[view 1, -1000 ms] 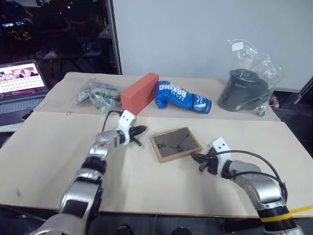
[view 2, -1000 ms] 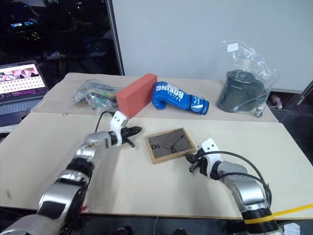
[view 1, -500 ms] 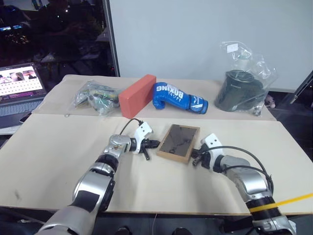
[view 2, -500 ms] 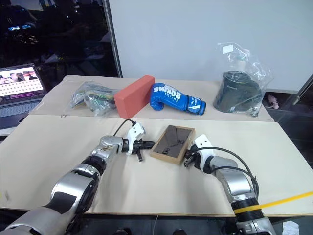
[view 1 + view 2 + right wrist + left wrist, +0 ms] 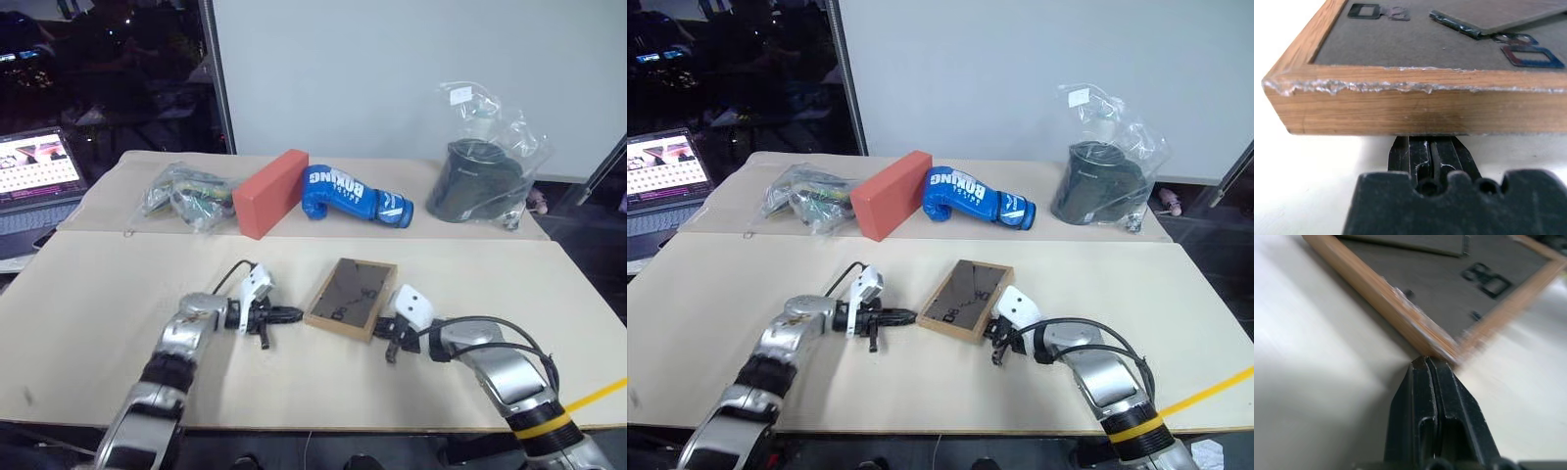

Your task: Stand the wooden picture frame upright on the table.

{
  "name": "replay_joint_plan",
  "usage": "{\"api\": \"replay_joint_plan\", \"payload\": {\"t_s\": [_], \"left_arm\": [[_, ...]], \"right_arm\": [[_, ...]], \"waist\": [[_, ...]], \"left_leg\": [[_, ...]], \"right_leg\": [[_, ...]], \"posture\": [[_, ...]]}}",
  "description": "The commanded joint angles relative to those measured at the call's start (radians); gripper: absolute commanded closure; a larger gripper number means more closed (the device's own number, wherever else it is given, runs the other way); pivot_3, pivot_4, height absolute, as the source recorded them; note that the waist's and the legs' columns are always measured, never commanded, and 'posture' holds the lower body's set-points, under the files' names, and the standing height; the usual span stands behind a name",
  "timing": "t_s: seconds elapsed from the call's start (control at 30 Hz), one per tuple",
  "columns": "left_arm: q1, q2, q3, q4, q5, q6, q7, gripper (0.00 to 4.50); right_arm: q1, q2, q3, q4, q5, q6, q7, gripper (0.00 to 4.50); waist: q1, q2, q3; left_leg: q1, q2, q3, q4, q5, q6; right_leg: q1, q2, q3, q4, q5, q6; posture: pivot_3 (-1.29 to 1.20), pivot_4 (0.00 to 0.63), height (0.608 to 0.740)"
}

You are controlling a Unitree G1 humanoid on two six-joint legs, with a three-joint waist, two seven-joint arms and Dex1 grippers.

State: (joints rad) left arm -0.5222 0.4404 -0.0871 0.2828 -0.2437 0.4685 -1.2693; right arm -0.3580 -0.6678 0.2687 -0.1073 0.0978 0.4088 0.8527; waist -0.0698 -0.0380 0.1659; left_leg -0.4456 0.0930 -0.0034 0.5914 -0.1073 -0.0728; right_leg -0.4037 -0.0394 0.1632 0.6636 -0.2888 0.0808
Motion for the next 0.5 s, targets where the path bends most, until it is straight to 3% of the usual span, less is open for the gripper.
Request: {"api": "replay_joint_plan", "payload": {"t_s": [0.03,0.2,0.3,0.4,0.5], "left_arm": [[0.043,0.058,0.039,-0.182,-0.070,0.126,0.030,4.44],[-0.031,0.057,0.110,-0.063,-0.056,0.038,0.156,4.44],[-0.135,0.008,0.114,0.076,-0.024,-0.066,0.232,4.44],[-0.216,-0.057,0.096,0.167,-0.026,-0.118,0.242,4.44],[-0.261,-0.122,0.045,0.250,0.006,-0.182,0.236,4.44]], "right_arm": [[-0.027,-0.081,-0.002,0.178,-0.113,0.016,-0.027,4.50],[-0.161,-0.095,-0.005,0.372,-0.171,-0.004,-0.085,4.50],[-0.225,-0.083,0.032,0.465,-0.239,-0.023,-0.116,4.50],[-0.257,-0.019,0.006,0.493,-0.204,-0.030,-0.114,4.50],[-0.263,0.030,0.001,0.481,-0.198,-0.024,-0.106,4.50]], "waist": [[0.008,0.000,0.000],[0.028,-0.001,0.000],[0.032,-0.003,-0.001],[0.030,-0.007,-0.004],[0.017,-0.008,-0.005]], "left_leg": [[0.000,0.000,0.000,0.001,0.000,0.000],[0.002,-0.003,0.000,0.009,0.000,0.001],[0.000,-0.006,-0.001,0.009,0.002,0.003],[-0.001,-0.006,-0.002,0.007,0.001,0.004],[0.000,-0.006,-0.002,0.005,0.000,0.005]], "right_leg": [[0.001,0.000,-0.001,0.000,0.000,0.000],[0.002,-0.004,-0.001,-0.004,-0.003,-0.005],[0.004,-0.006,-0.001,-0.006,-0.002,-0.003],[0.009,-0.006,-0.001,-0.008,0.002,0.004],[0.011,-0.005,-0.002,-0.008,0.001,0.002]], "posture": [[0.00,0.150,0.736],[0.00,0.150,0.736],[0.00,0.150,0.736],[0.00,0.150,0.736],[0.00,0.150,0.736]]}}
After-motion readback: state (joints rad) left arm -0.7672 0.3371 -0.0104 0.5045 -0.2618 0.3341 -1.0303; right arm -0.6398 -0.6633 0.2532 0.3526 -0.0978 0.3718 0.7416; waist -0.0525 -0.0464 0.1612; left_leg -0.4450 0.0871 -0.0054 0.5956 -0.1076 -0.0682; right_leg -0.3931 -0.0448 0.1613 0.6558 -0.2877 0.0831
